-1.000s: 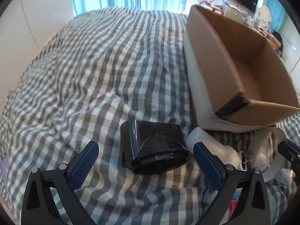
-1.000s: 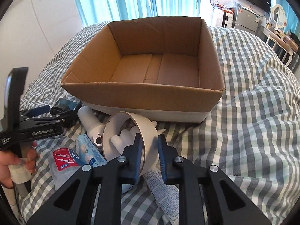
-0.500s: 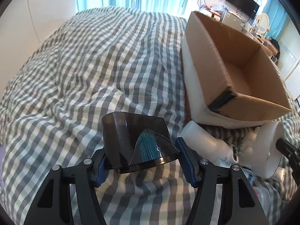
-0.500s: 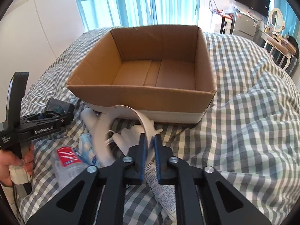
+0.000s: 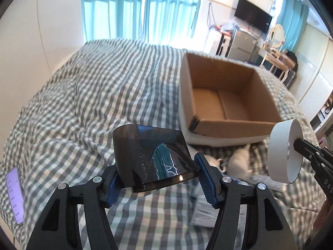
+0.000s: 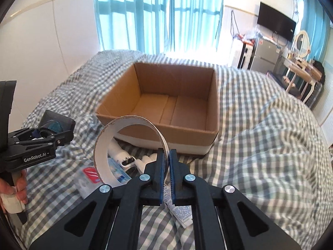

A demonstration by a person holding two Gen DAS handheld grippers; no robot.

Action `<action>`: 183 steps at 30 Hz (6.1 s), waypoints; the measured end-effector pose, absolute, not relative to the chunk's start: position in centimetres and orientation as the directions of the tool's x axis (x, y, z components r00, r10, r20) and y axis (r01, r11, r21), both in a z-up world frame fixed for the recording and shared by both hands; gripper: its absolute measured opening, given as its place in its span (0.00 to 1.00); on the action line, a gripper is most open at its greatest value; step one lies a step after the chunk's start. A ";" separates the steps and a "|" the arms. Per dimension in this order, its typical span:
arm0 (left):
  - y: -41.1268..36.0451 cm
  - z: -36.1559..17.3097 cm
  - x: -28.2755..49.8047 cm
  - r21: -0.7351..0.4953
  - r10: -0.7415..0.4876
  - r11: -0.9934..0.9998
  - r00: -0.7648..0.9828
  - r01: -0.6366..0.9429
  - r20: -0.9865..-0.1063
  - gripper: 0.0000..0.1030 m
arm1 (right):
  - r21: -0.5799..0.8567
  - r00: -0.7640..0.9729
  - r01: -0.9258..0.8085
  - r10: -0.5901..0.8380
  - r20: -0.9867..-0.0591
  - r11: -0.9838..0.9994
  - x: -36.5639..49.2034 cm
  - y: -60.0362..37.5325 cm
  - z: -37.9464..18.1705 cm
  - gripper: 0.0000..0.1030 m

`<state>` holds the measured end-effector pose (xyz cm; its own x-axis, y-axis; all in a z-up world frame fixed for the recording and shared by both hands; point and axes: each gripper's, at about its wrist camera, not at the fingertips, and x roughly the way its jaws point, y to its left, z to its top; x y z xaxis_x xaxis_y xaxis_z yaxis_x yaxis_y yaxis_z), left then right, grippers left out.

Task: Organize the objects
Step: 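Carry both objects over the box and release them inside with both grippers, then grasp the clear cotton-swab jar with the left gripper while the right grasps the toothpaste tube, then carry the jar and tube over the box and release both inside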

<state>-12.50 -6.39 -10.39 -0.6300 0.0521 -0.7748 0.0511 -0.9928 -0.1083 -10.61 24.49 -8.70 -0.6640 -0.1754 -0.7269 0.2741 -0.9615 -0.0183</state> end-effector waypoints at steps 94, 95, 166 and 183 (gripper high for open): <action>1.5 -3.4 -7.4 0.006 -0.005 -1.000 -0.693 0.001 -0.721 1.00 | -0.005 -0.610 0.528 -0.375 -0.698 -0.850 -8.2 31.7 -0.7 0.83; 1.7 -4.5 -7.3 -0.006 0.005 -1.000 -0.678 -0.001 -0.735 1.00 | -0.002 -0.604 0.529 -0.374 -0.704 -0.849 -8.3 31.8 -1.6 0.83; 1.9 -0.9 -5.6 -0.035 0.110 -0.993 -0.777 -0.112 -0.620 0.87 | -0.140 -0.696 0.442 -0.240 -0.677 -0.886 -0.2 24.8 -1.1 0.20; 0.1 3.9 -10.8 0.009 0.084 -0.994 -0.837 -0.105 -0.541 0.87 | -0.050 -0.772 0.355 -0.263 -0.579 -0.933 -5.3 23.0 4.4 0.20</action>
<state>-10.84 0.15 3.91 -0.8366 0.0836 -0.5413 -0.1050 -0.9944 0.0087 -5.35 23.04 4.42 -0.7719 -0.2625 -0.5790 0.3551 -0.9335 -0.0501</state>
